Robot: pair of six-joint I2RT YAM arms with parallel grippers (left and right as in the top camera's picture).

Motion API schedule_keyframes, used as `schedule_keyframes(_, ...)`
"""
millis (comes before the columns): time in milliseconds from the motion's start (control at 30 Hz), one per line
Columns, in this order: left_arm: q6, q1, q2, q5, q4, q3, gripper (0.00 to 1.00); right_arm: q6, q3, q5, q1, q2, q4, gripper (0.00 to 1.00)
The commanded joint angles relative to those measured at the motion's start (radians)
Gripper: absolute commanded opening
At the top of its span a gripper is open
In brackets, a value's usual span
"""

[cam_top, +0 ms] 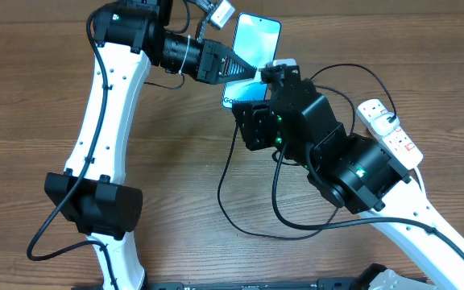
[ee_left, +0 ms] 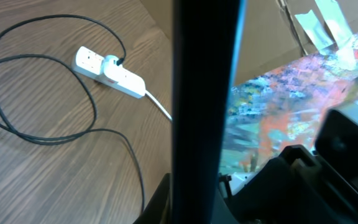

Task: Plug charger to phone and switch on socket
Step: 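Lower the plugged phone onto the table with the left gripper, withdraw right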

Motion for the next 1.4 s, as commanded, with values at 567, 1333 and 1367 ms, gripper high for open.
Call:
schedule_keyframes(567,-0.306,-0.043,0.003,-0.53,0.066,-0.264,0.04,0.156,0.025,0.179,-0.077,-0.01,-0.124,1.0)
schedule_keyframes(1333,-0.571,-0.054,0.003,-0.681,0.567,-0.769,0.04,0.184,0.024,0.148,-0.207,-0.002,-0.245,1.0)
schedule_keyframes(1367,-0.574,-0.054,0.003,-0.682,0.577,-0.774,0.04,0.184,0.024,0.148,-0.207,0.0,-0.246,1.0)
